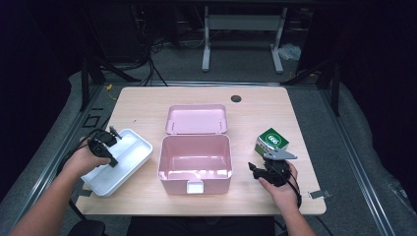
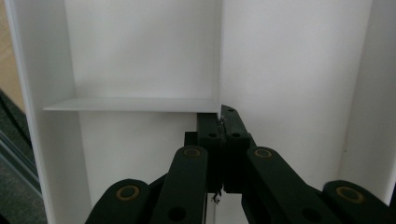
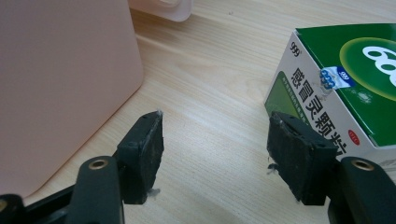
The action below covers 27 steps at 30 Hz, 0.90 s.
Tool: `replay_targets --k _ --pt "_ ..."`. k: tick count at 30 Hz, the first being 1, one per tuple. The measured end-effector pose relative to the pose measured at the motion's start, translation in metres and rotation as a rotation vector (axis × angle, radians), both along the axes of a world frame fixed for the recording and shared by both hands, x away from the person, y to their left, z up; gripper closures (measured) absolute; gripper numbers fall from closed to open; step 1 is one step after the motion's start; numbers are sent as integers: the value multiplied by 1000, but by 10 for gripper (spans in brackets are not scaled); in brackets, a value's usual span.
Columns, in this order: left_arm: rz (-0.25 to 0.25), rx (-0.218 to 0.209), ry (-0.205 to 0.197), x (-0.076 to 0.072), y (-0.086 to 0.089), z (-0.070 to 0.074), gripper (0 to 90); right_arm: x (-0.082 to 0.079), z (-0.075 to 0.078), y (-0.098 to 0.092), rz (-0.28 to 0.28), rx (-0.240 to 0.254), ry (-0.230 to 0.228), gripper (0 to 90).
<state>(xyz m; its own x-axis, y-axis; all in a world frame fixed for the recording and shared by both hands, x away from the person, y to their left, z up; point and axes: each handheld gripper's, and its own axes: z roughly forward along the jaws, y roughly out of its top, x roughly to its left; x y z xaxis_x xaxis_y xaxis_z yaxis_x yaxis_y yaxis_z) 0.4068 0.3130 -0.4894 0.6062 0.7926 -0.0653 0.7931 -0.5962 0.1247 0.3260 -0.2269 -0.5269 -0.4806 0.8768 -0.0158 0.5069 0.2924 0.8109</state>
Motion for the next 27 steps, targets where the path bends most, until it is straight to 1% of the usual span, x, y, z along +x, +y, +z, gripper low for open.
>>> replay_targets --k 1,2,3,4,5,6,9,12,13,14,15,16,17,18,19,20,21,22,23,24,26,27 --pt "9 -9 5 0 -1 -5 893 0 0 0 1 1 -1 357" --pt "6 -20 8 1 -2 -9 893 0 0 0 1 3 0 357" --pt "14 -28 19 2 -5 -17 893 0 0 0 1 0 0 357" --pt "9 -30 23 3 -6 -20 893 0 0 0 1 0 0 357" --pt "9 -30 23 3 -6 -20 893 0 0 0 1 0 0 357" --pt "11 -31 23 5 -9 -26 893 0 0 0 5 -2 -2 357" --pt "10 -31 23 6 -13 -32 892 0 0 1 4 0 -2 357" --pt "16 -19 18 6 -14 -35 880 0 0 0 5 1 -2 357" --pt "22 -19 8 5 -14 -35 877 0 0 0 5 1 1 357" --pt "22 -19 8 5 -14 -35 860 0 0 0 5 1 1 357" --pt "36 -17 -24 2 -14 -34 829 0 0 0 7 0 3 356" --pt "36 -17 -24 2 -14 -34 781 0 0 1 10 3 3 355" --pt "51 -25 -55 -2 -13 -33 753 0 0 0 13 -2 1 354" --pt "53 -37 -58 -5 -13 -33 722 -1 1 1 13 -2 0 351" --pt "61 -44 -70 -7 -13 -33 671 -1 1 0 11 -6 0 348" --pt "65 -39 -89 -9 -13 -32 637 -1 2 1 8 -5 -1 344" --pt "72 -46 -105 -11 -12 -32 607 -2 3 0 10 -5 -3 339" --pt "88 -62 -117 -12 -11 -32 582 -2 3 0 8 -7 -7 335" --pt "88 -62 -117 -12 -11 -32 559 -2 4 0 4 -8 -10 333" --pt "97 -70 -139 -15 -10 -34 536 -2 4 0 1 -9 -11 333" --pt "100 -84 -135 -16 -8 -34 508 -1 4 0 -2 -12 -11 333" --pt "100 -84 -135 -16 -8 -34 500 0 4 0 0 -13 -10 333"
